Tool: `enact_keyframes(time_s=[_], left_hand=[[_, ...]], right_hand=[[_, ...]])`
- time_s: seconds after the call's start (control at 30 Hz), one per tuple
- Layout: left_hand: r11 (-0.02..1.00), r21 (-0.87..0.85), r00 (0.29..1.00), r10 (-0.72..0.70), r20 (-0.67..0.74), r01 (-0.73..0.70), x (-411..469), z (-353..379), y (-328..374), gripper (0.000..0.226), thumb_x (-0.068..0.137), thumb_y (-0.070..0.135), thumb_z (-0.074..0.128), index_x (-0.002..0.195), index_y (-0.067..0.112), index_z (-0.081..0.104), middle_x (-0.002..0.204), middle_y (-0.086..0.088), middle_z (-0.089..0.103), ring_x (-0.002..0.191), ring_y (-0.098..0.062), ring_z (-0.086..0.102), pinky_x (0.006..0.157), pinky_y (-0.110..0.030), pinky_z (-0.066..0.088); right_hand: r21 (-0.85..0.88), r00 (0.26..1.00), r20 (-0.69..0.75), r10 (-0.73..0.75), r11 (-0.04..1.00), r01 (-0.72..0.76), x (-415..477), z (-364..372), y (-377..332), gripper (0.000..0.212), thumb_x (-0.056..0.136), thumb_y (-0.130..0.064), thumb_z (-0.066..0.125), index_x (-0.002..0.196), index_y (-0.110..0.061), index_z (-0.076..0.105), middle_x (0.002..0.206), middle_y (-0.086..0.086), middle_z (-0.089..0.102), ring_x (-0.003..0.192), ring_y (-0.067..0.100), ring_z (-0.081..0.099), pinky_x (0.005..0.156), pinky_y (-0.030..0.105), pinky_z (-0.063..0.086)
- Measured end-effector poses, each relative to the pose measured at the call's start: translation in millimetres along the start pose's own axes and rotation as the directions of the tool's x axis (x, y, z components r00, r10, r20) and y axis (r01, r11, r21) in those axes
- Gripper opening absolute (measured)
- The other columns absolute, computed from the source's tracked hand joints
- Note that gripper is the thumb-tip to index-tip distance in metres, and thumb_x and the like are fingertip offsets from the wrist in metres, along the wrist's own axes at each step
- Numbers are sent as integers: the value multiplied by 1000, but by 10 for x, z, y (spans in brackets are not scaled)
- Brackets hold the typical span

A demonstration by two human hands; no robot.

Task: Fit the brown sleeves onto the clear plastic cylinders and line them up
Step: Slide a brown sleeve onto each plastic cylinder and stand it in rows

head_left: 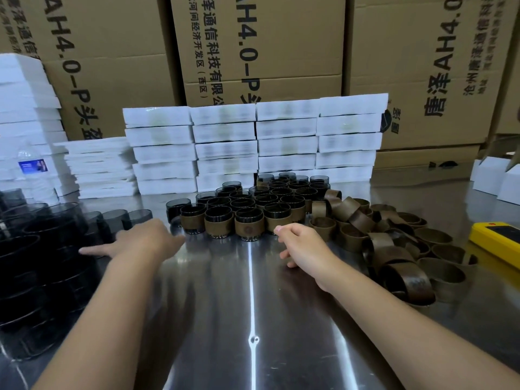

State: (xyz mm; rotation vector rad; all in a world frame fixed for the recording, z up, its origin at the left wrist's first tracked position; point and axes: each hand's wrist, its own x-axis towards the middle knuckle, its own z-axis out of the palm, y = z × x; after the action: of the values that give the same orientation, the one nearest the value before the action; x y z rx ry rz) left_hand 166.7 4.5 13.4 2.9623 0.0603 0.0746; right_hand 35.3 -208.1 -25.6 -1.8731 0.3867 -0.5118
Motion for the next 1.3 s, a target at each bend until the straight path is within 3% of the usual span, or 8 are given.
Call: enact_keyframes(time_s=[0.1,0.33,0.43,0.53,0.77,0.93,1.1,1.3], left_hand=[[999,-30,995,47,89,-44,201,65,-136,68,86,57,57,133,8,51,136,-13,53,126,-37,48,108,-55,34],[997,-24,993,70,95,-68,111,95,-81,61,85,57,55,123,10,57,116,-10,61,107,-33,58,101,-45,44],[986,41,983,155,102,-160,-72,103,63,63,85,60,51,132,17,52,127,-6,58,112,-30,58,101,-46,44],[946,75,947,311,77,-316,-285,151,257,67,85,64,50,142,30,39,138,-4,50,120,-29,54,102,-46,43],[624,-188,648,755,-106,-758,-571,272,504,80,81,55,64,146,47,17,115,13,24,89,-9,53,83,-32,49],[389,-381,480,859,-178,-838,-592,327,547,88,72,45,79,143,50,26,110,27,18,108,6,36,91,-10,35],[445,-280,505,840,-197,-851,-534,419,559,82,76,41,77,145,40,32,146,15,9,131,-4,17,110,-22,21],[516,-213,548,826,-131,-829,-448,443,539,56,91,31,63,141,35,40,149,5,26,139,-12,23,100,-13,17]], right_hand=[[-15,1000,-1,-6,1000,6,4,-5,-3,35,95,-35,46,99,-3,63,71,-2,58,69,16,58,72,33,50],[-97,1000,1,-32,995,31,1,-14,17,26,95,-36,46,89,-17,64,80,-9,60,85,16,62,83,38,51],[-329,996,-51,-74,943,53,-11,-24,16,16,94,-37,47,94,-29,60,104,-6,58,100,17,57,84,31,46],[-625,980,-152,-128,781,5,-25,-85,0,29,93,-36,44,118,-26,55,126,0,45,107,24,55,77,31,41],[-807,948,-225,-224,588,-52,-49,-159,-25,45,90,-39,48,130,-18,46,132,7,40,121,27,34,96,36,37],[-838,962,-240,-131,529,-137,-42,-218,-2,50,88,-45,53,128,-15,44,133,10,35,122,31,34,96,37,37],[-842,976,-203,-78,522,-133,-29,-260,5,50,90,-42,52,129,-13,42,132,11,34,122,32,33,94,38,38],[-739,988,-107,-112,673,-3,-26,-165,5,53,89,-30,57,135,-14,37,134,12,35,125,30,33,100,35,36]])
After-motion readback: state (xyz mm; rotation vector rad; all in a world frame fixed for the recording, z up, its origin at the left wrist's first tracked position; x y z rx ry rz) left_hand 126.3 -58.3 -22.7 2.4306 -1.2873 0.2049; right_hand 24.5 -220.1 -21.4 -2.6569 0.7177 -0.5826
